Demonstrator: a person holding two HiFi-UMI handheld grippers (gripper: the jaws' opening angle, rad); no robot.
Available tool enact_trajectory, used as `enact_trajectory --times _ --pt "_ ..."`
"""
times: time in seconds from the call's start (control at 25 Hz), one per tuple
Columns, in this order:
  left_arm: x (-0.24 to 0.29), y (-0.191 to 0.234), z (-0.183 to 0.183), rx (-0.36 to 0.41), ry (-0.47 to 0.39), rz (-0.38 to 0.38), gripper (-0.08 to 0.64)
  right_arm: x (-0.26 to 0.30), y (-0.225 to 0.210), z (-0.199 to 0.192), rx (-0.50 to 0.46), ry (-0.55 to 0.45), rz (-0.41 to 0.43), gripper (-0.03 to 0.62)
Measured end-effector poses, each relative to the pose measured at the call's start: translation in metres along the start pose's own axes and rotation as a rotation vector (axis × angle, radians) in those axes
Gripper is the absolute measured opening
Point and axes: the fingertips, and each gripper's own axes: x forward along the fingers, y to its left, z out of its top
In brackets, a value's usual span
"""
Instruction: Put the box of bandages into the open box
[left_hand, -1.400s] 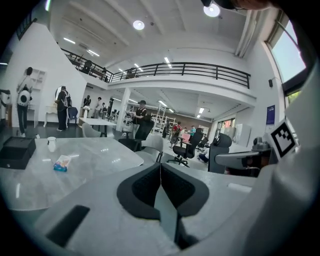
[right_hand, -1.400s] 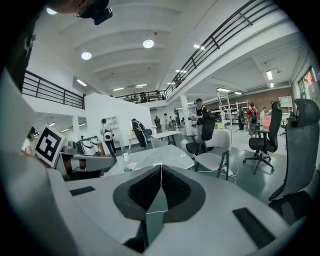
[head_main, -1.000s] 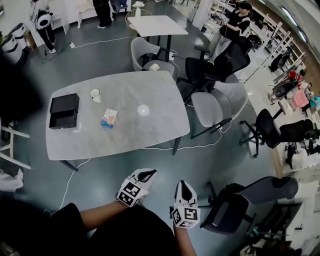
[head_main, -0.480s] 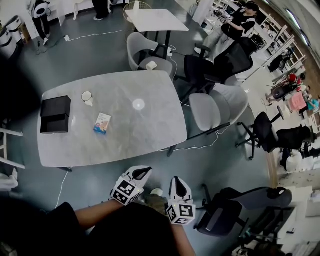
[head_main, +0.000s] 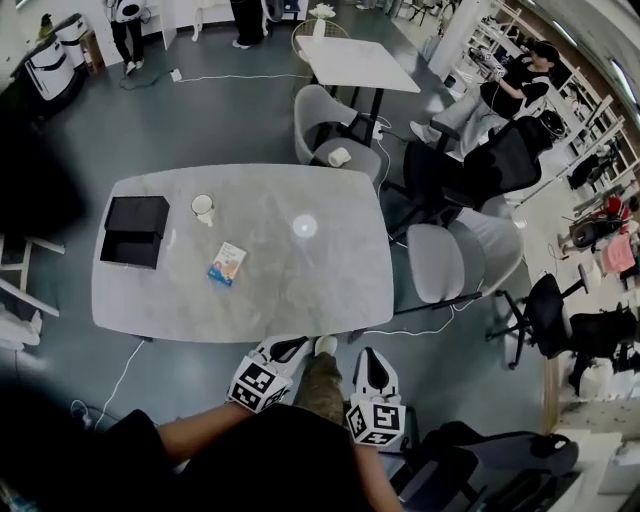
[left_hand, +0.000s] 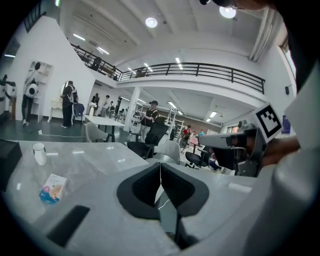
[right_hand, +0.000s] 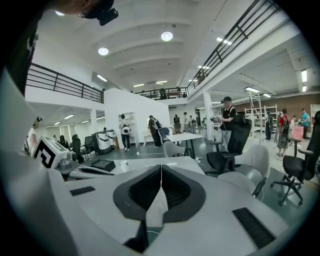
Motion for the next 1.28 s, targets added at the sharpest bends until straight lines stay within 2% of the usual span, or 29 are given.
enact_trajectory --times 0.16,0.32,0.52,0.72,0.88,1.28 --pt "0.018 0.031 0.023 0.0 -0.017 0.107 0.018 0.046 -0.011 0.02 0.007 -0.01 0.102 0.014" --pt "0.036 0.058 0.039 -0.038 -0.015 0.201 0.018 0.086 -0.018 0.039 -0.002 -0.004 0.198 0.014" --pt "0.034 0.107 0.059 -0.057 -0.025 0.379 0.018 0.138 -0.009 0.052 -0.02 0.024 0.356 0.013" --pt "0.022 0.145 0.054 -0.07 0.016 0.566 0.02 0.175 0.001 0.063 -0.03 0.052 0.485 0.014" --pt "0.013 0.171 0.046 -0.123 0.03 0.691 0.02 0.2 0.007 0.064 -0.053 0.08 0.574 0.014" --pt "0.0 0.204 0.048 -0.193 0.007 0.875 0.02 0.241 0.029 0.056 -0.071 0.16 0.753 0.013"
